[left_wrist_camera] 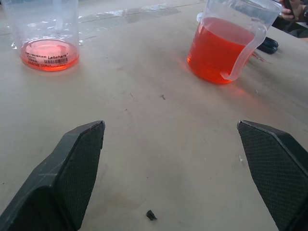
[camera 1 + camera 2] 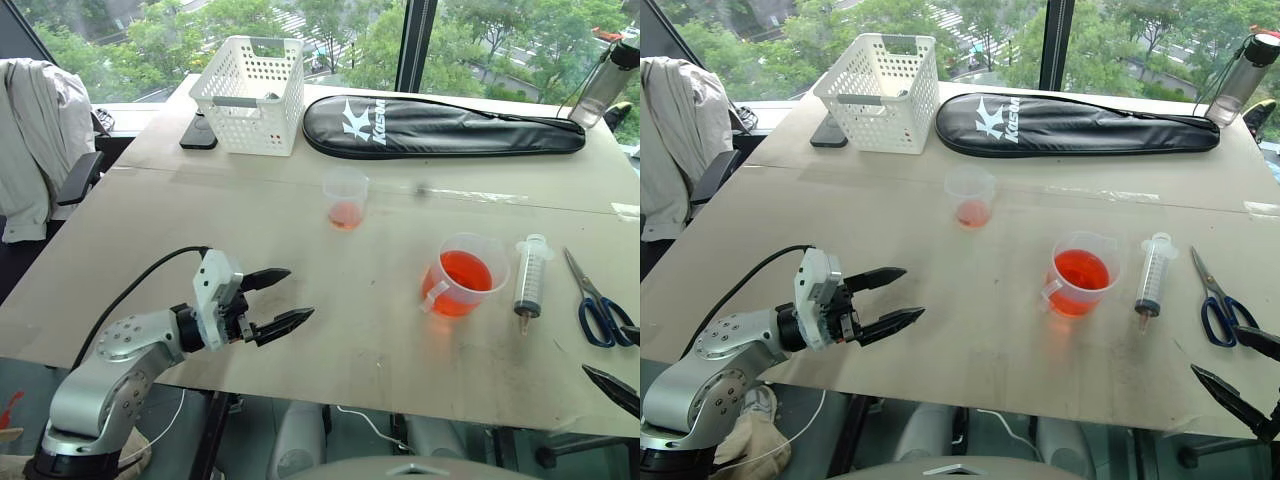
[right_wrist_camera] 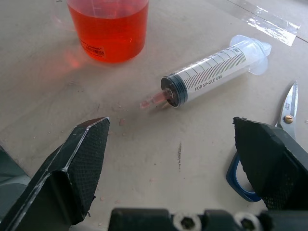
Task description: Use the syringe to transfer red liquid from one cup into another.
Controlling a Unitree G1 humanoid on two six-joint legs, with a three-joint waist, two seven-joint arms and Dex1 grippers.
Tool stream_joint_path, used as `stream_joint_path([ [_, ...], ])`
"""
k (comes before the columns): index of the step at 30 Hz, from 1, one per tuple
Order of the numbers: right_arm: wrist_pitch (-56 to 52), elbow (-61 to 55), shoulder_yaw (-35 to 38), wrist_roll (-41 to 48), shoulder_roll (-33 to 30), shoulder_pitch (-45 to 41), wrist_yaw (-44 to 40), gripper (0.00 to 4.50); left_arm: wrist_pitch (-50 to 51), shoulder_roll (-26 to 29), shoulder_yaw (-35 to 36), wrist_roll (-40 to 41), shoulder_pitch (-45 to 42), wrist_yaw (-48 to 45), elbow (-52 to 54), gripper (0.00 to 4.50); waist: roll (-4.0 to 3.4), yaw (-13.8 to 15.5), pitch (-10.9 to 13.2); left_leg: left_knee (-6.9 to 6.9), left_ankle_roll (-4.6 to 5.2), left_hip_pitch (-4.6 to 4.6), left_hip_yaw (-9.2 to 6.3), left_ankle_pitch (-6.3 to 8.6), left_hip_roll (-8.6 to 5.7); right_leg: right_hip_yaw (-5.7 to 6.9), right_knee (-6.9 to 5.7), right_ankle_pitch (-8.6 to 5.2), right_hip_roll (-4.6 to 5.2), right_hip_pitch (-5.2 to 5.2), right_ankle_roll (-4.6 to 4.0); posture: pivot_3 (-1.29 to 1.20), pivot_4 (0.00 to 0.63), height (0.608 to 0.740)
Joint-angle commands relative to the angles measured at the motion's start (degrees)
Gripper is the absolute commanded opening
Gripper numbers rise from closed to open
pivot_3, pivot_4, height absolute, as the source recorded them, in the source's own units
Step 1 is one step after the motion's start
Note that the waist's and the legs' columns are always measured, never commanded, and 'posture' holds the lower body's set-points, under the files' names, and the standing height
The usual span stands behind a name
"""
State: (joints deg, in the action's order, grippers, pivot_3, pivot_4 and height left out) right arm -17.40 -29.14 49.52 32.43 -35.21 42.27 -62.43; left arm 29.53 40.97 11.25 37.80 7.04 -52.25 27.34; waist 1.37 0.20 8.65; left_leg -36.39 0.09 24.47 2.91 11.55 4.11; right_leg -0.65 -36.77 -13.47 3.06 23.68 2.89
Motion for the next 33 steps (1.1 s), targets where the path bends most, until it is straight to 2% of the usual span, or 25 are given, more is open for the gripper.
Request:
stream_joint_path([
  [1, -3.06, -1.94, -0.25, 2.72, -1.01, -3.39, 5.01, 4.45, -0.94, -1.4, 1.05, 0.53, -2.04, 2.35, 1.6, 4.5, 0.0, 0.05, 0.0, 0.0, 0.0, 0.0, 0.0, 0.0, 0.0, 0.0, 0.0, 0.0, 0.0, 0.0, 0.0, 0.0, 0.15, 0.724],
  [4, -12.49, -5.36, -1.01, 6.82, -4.49, -9.14, 13.0, 4.45, 0.16, -2.58, 1.43, 3.01, -4.07, 4.01, 3.64, 4.5, 0.02, -0.31, 0.01, -0.11, 0.01, -0.01, -0.01, 0.0, 0.03, -0.05, -0.01, 0.02, -0.02, -0.01, 0.0, 0.0, 0.15, 0.724],
  [9, -33.01, -11.08, -2.4, 3.13, -15.98, -16.01, 27.55, 4.45, -3.16, -2.48, 0.15, 2.54, -6.46, 2.14, 5.51, 4.5, -0.02, 0.0, -0.02, -0.13, 0.26, 0.07, 0.26, -0.16, -0.06, -0.07, -0.03, 0.15, -0.04, -0.02, -0.21, 0.0, 0.15, 0.724],
  [14, -52.72, -4.74, -10.76, 12.49, -22.69, -38.76, 35.57, 4.45, -1.18, -1.33, -1.7, 7.36, -9.65, -1.86, 6.53, 4.5, 0.09, 0.12, 0.03, -0.12, 0.28, 0.16, 0.27, -0.17, -0.03, -0.1, -0.01, 0.16, -0.15, 0.01, -0.24, 0.0, 0.15, 0.724],
  [18, -71.98, 3.45, -20.77, 10.03, -21.5, -58.73, 43.67, 4.45, -0.76, -0.01, -2.7, 8.54, -12.2, -4.24, 6.57, 4.5, 0.1, 0.22, 0.09, -0.15, 0.28, 0.21, 0.22, -0.17, -0.01, -0.11, -0.01, 0.17, -0.23, 0.03, -0.25, 0.0, 0.15, 0.724],
  [21, -75.1, 10.66, -26.64, 9.92, -20.67, -65.86, 48.07, 4.45, -0.22, 0.5, -3.04, 9.06, -14.08, -4.88, 6.03, 4.5, 0.12, 0.64, 0.1, -0.16, 0.29, 0.27, 0.18, -0.17, -0.03, -0.11, -0.01, 0.17, -0.25, 0.03, -0.26, 0.0, 0.15, 0.724],
  [28, -75.1, 29.59, -36.33, 22.15, -22.73, -77.2, 58.09, 4.45, 0.57, 0.7, -3.56, 9.59, -15.38, -5.55, 5.88, 4.5, 0.1, 0.22, 0.12, -0.15, 0.34, 0.33, 0.26, -0.15, -0.05, -0.24, 0.03, 0.15, -0.29, 0.04, -0.22, 0.0, 0.15, 0.724],
  [33, -75.1, 40.12, -41.28, 26.09, -21.0, -83.21, 67.24, 4.45, 0.62, 0.57, -4.09, 9.44, -14.87, -5.34, 6.53, 4.5, 0.12, -0.36, 0.12, -0.15, 0.35, 0.28, 0.24, -0.15, -0.02, -0.26, -0.01, 0.16, -0.36, 0.03, -0.22, 0.0, 0.15, 0.724],
])
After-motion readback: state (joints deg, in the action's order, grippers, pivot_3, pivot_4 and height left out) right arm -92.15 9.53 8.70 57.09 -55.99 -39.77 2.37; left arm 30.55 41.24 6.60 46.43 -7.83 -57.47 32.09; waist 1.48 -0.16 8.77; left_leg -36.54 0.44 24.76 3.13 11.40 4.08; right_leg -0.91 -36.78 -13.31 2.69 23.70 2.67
